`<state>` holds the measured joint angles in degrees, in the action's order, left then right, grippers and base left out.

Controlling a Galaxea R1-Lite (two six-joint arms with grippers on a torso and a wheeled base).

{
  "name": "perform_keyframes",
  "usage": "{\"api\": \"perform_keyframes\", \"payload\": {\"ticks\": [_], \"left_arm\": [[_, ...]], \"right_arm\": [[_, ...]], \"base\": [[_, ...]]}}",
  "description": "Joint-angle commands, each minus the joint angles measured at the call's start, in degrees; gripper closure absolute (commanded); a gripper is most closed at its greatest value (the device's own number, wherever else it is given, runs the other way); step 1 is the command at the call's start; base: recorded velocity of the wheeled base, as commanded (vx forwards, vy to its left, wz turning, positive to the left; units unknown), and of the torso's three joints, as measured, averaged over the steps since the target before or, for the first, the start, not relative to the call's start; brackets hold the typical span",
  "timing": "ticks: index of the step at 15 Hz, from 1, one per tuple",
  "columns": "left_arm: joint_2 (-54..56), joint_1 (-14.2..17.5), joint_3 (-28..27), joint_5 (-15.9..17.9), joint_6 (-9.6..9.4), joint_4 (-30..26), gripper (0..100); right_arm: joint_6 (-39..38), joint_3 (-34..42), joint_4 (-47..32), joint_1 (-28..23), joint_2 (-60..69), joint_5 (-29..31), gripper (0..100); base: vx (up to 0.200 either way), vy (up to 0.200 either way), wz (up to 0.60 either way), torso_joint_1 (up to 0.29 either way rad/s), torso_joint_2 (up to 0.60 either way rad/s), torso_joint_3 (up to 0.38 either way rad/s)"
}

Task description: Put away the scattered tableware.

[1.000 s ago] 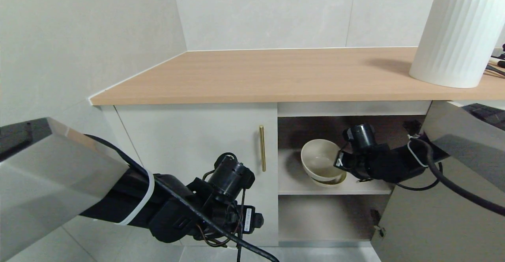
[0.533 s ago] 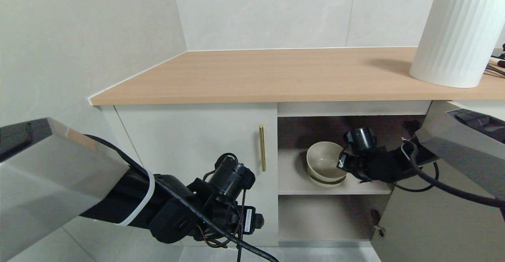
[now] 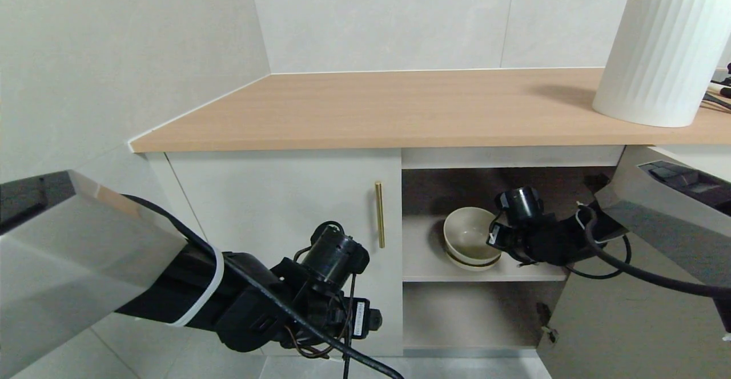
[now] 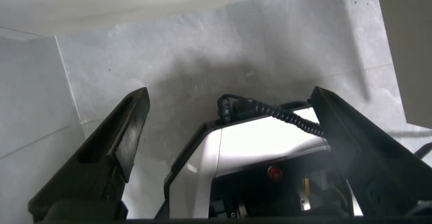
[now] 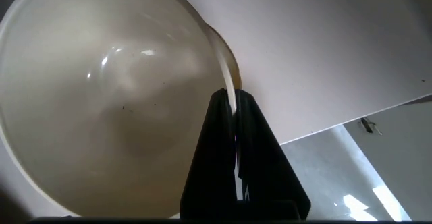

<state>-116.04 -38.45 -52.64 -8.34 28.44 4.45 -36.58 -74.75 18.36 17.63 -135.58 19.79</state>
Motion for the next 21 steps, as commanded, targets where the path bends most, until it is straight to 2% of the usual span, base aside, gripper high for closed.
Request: {"api": "perform_keyframes", "payload": {"ticks": [1, 3, 4, 13, 15, 17, 18, 19, 20, 21], "left_arm": [[-0.06, -0.05, -0.01, -0.01, 0.04, -0.06, 0], [-0.06, 0.04, -0.01, -0.01, 0.04, 0.03, 0], [-0.06, -0.05, -0.01, -0.01, 0.04, 0.03, 0], [1.26, 0.04, 0.17, -0.10, 0.12, 0.03, 0], [1.61, 0.22, 0.26, -2.03, 0.04, 0.12, 0], [4.25, 1.18, 0.43, -4.05, 0.04, 0.03, 0], [5.56, 1.62, 0.78, -4.05, 0.04, 0.03, 0], [10.31, 3.03, 2.19, -3.97, -0.40, 0.12, 0], [12.95, 3.64, 3.07, -3.88, -0.49, 0.03, 0], [18.66, 4.96, 4.56, -3.79, -1.55, -0.14, 0]], "right_arm": [[0.02, -0.04, 0.01, 0.04, -0.21, -0.01, 100], [0.11, -0.13, 0.01, 0.04, -0.38, -0.01, 100], [0.11, -0.04, -0.08, 0.13, -0.30, -0.10, 0], [0.11, 2.95, -0.08, 0.65, 3.40, -0.63, 0], [1.69, 5.41, -0.34, 1.62, 6.38, -0.98, 0], [6.79, 11.30, -0.96, 2.68, 14.21, -5.46, 0], [8.11, 13.14, -1.40, 3.03, 16.67, -7.22, 0], [11.62, 17.45, -4.30, 4.26, 22.82, -11.61, 0], [12.50, 19.21, -6.14, 4.96, 25.72, -12.58, 0], [13.12, 22.72, -7.90, 5.58, 30.38, -13.28, 0]], "base": [[0.000, 0.000, 0.00, 0.000, 0.00, 0.000], [0.000, 0.000, 0.00, 0.000, 0.00, 0.000], [0.000, 0.000, 0.00, 0.000, 0.00, 0.000], [0.000, 0.000, 0.00, 0.000, 0.00, 0.000], [0.000, 0.000, 0.00, 0.000, 0.00, 0.000], [0.000, 0.000, 0.00, 0.000, 0.00, 0.000], [0.000, 0.000, 0.00, 0.000, 0.00, 0.000], [0.000, 0.000, 0.00, 0.000, 0.00, 0.000], [0.000, 0.000, 0.00, 0.000, 0.00, 0.000], [0.000, 0.000, 0.00, 0.000, 0.00, 0.000]]}}
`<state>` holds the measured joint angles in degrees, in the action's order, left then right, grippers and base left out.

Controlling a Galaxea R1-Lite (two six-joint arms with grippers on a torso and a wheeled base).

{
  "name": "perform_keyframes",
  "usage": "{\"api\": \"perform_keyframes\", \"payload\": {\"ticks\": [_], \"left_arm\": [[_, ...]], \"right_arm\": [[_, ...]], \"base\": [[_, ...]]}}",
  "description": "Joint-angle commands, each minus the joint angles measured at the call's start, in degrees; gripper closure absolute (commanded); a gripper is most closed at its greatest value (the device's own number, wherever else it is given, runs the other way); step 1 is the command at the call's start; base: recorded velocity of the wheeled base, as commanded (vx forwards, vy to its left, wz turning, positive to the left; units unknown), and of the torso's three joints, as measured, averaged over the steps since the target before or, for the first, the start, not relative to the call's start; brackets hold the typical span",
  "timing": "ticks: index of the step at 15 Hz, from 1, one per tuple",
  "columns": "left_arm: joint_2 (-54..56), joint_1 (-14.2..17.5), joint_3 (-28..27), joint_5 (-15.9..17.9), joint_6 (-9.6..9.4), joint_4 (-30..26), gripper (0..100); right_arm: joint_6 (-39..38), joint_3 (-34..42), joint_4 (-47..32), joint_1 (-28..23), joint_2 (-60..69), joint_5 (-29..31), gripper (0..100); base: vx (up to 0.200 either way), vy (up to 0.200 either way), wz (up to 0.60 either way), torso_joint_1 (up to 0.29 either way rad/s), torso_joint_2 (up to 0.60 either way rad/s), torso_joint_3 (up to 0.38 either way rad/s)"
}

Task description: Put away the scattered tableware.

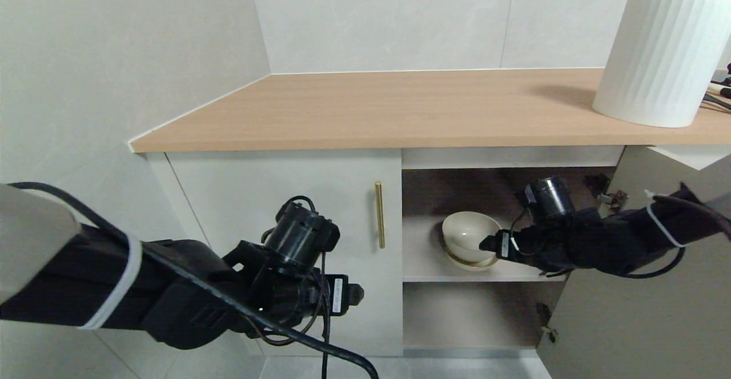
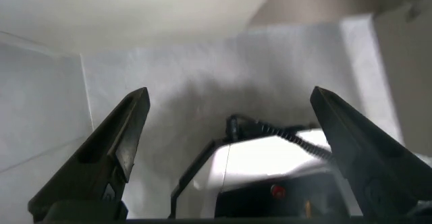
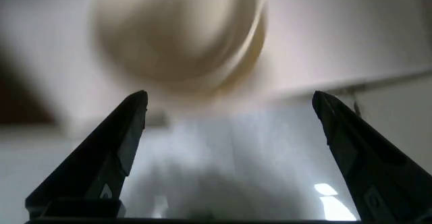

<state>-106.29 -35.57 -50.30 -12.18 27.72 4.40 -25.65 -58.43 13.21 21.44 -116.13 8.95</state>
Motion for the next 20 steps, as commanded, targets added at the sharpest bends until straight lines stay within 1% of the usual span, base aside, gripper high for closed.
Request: {"api": "perform_keyframes", "payload": {"ticks": [1, 3, 4, 6, 7, 8, 10, 13, 18, 20], "left_arm": [[13.57, 2.88, 3.98, 0.14, -2.15, -0.27, 0], [22.18, 4.37, 8.29, 0.14, -4.25, -0.27, 0], [26.05, 4.81, 10.57, 0.14, -5.84, -0.27, 0], [33.69, 4.90, 15.05, 0.14, -8.91, -0.27, 0], [36.42, 4.90, 16.46, 0.14, -10.14, -0.18, 0], [38.53, 4.90, 17.34, 0.05, -10.58, -0.18, 0], [40.20, 4.90, 17.60, 0.14, -10.76, -0.18, 0], [39.14, 4.90, 18.13, 0.31, -10.76, -0.01, 0], [38.70, 4.90, 18.39, 0.31, -10.76, -0.01, 0], [38.09, 4.90, 18.31, 0.31, -10.67, -0.01, 0]], "right_arm": [[2.18, 8.95, -3.02, 1.76, 14.26, -2.44, 0], [2.36, 13.08, -3.72, 1.85, 21.03, -2.62, 0], [2.89, 14.31, -5.57, 2.20, 24.81, -2.62, 0], [3.06, 14.31, -13.39, 3.69, 31.84, -3.06, 0], [3.06, 14.04, -15.76, 4.48, 34.21, -3.67, 0], [3.06, 14.04, -16.73, 4.92, 35.62, -4.11, 0], [3.15, 14.04, -16.73, 4.92, 35.88, -3.76, 0], [3.15, 15.19, -16.82, 6.15, 36.85, -3.94, 0], [3.15, 15.28, -16.91, 6.33, 36.85, -3.85, 0], [3.24, 15.28, -16.91, 6.42, 36.94, -3.76, 0]], "base": [[0.000, 0.000, 0.00, 0.000, 0.00, 0.000], [0.000, 0.000, 0.00, 0.000, 0.00, 0.000], [0.000, 0.000, 0.00, 0.000, 0.00, 0.000], [0.000, 0.000, 0.00, 0.000, 0.00, 0.000], [0.000, 0.000, 0.00, 0.000, 0.00, 0.000], [0.000, 0.000, 0.00, 0.000, 0.00, 0.000], [0.000, 0.000, 0.00, 0.000, 0.00, 0.000], [0.000, 0.000, 0.00, 0.000, 0.00, 0.000], [0.000, 0.000, 0.00, 0.000, 0.00, 0.000], [-0.200, 0.000, 0.00, 0.002, 0.00, 0.005]]}}
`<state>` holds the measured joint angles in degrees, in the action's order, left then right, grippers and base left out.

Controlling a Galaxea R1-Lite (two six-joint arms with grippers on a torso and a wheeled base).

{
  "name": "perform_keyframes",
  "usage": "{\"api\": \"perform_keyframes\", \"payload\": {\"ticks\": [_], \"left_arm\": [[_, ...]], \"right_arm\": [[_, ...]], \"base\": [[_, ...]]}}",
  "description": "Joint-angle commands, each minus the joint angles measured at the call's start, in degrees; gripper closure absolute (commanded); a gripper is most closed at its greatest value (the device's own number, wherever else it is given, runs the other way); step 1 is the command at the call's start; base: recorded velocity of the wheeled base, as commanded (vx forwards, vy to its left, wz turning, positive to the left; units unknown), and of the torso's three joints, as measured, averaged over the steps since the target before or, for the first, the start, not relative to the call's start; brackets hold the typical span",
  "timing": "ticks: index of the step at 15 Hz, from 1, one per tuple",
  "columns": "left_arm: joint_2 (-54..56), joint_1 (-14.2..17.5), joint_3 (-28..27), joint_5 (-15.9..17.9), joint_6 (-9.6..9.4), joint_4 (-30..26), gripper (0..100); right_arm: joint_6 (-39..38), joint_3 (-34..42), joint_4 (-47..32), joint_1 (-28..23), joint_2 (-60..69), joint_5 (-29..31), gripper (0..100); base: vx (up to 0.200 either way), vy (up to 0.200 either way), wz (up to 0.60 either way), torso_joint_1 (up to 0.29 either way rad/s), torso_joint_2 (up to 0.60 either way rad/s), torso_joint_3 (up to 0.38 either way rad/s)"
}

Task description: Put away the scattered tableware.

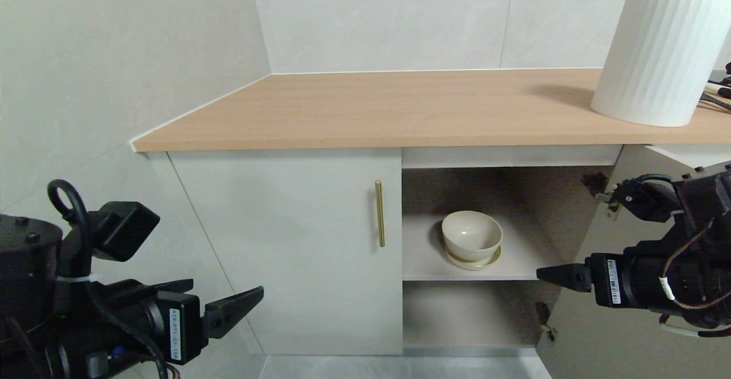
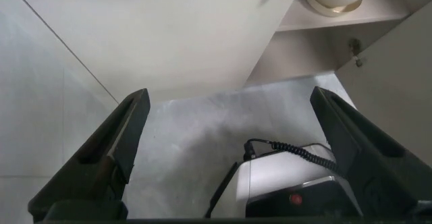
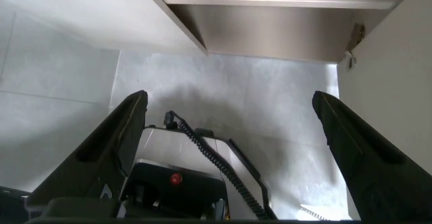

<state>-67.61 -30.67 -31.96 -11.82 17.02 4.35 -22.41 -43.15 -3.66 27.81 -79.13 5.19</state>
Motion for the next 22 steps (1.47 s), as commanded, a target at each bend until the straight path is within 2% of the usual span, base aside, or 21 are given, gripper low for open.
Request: {"api": "perform_keyframes", "payload": {"ticks": [1, 14, 17, 18, 19, 22], "left_arm": [[-1.82, 0.00, 0.06, -0.22, 0.12, 0.04, 0], [-3.49, 0.00, 0.24, -0.22, 0.03, 0.04, 0], [-3.41, 0.00, 0.41, -0.22, -0.06, 0.04, 0], [-3.14, 0.00, 0.67, -0.22, -0.32, 0.13, 0], [-2.70, 0.00, 0.94, -0.13, -1.46, 0.13, 0], [-2.97, 0.00, 0.94, -0.22, -1.73, 0.13, 0]], "right_arm": [[-0.01, 0.09, -0.03, 0.58, 0.20, 0.08, 0], [-0.01, 0.53, -0.03, 1.20, 0.12, 0.08, 0], [-0.01, 0.53, -0.03, 1.20, 0.20, 0.08, 0], [-0.01, 0.53, -0.12, 1.20, 0.20, 0.08, 0], [-0.01, 0.62, -0.12, 1.20, 0.20, 0.08, 0], [-0.01, 0.62, -0.12, 1.20, 0.20, 0.08, 0]], "base": [[-0.200, 0.000, 0.00, 0.012, 0.00, -0.007], [-0.200, 0.000, 0.00, 0.003, 0.00, 0.002], [0.000, 0.000, 0.00, 0.000, 0.00, 0.000], [0.000, 0.000, 0.00, 0.000, 0.00, 0.000], [0.000, 0.000, 0.00, 0.000, 0.00, 0.000], [0.000, 0.000, 0.00, 0.000, 0.00, 0.000]]}}
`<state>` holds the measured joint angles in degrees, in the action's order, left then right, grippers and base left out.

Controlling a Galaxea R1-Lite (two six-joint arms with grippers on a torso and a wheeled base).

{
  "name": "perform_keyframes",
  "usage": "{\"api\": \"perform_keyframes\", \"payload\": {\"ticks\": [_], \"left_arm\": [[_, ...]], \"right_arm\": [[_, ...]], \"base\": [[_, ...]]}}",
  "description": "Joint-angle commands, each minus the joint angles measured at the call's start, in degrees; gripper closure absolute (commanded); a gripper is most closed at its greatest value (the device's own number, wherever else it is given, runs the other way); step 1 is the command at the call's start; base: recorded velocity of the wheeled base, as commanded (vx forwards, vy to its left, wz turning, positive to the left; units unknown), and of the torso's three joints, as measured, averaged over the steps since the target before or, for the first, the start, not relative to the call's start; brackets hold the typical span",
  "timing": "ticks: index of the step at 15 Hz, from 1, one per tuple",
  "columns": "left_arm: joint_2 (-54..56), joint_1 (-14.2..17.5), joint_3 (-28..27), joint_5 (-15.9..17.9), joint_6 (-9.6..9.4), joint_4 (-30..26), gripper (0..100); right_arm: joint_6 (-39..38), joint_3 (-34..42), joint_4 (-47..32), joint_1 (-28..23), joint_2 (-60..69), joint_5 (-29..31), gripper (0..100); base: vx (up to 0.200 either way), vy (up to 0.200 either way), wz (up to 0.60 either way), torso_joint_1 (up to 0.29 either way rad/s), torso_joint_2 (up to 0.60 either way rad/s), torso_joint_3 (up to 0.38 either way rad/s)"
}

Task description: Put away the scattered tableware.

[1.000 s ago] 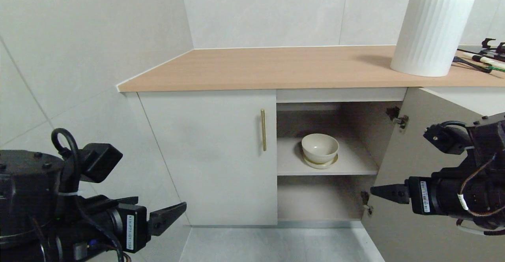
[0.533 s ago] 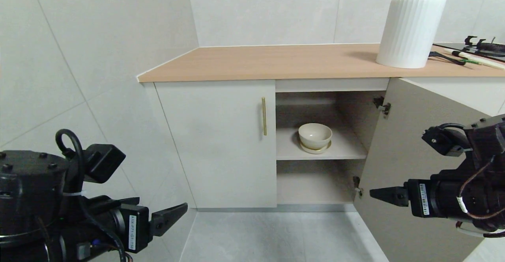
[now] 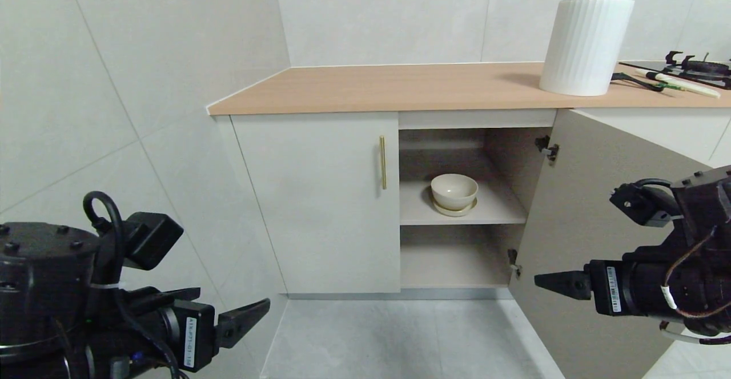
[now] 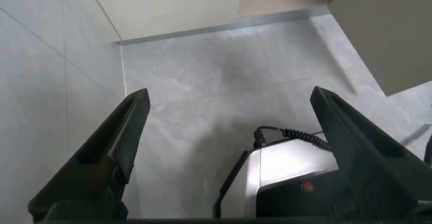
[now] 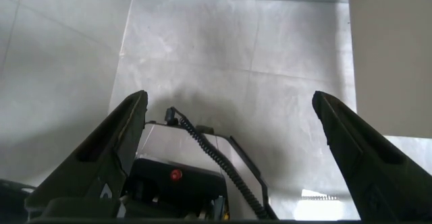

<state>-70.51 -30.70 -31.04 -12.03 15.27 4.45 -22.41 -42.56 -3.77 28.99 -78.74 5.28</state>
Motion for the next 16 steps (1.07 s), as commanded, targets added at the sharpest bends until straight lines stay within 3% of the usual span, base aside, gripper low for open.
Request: {"api": "perform_keyframes", "payload": {"ticks": [1, 4, 9, 11, 14, 16], "left_arm": [[-0.07, 0.02, 0.01, -0.10, 0.02, 0.03, 0], [-0.07, 0.02, 0.28, -0.18, -0.42, 0.03, 0], [0.02, 0.02, 0.28, -0.18, -0.42, 0.03, 0], [0.02, 0.02, 0.28, -0.18, -0.42, 0.03, 0], [-0.07, 0.02, 0.28, -0.18, -0.42, 0.03, 0], [-0.07, 0.02, 0.28, -0.18, -0.42, 0.03, 0]], "right_arm": [[-0.01, 0.02, -0.01, 0.01, -0.19, -0.01, 0], [0.35, -0.68, -4.67, 0.01, 0.43, -0.01, 0], [6.59, -1.74, -14.95, 0.01, 3.50, 0.08, 0], [7.82, -5.17, -25.32, 0.01, 5.09, 0.17, 0], [10.37, -7.19, -33.32, -0.07, 8.34, 0.43, 0], [11.42, -7.72, -37.81, -0.16, 9.57, 4.39, 0]], "base": [[0.000, 0.000, 0.00, 0.000, 0.00, 0.000], [0.000, 0.000, 0.00, 0.000, 0.00, 0.000], [0.000, -0.200, 0.00, 0.004, 0.00, 0.004], [0.000, -0.200, 0.00, 0.000, 0.00, 0.000], [0.000, -0.200, 0.00, 0.005, 0.00, 0.006], [0.000, -0.200, 0.00, 0.000, 0.00, 0.005]]}}
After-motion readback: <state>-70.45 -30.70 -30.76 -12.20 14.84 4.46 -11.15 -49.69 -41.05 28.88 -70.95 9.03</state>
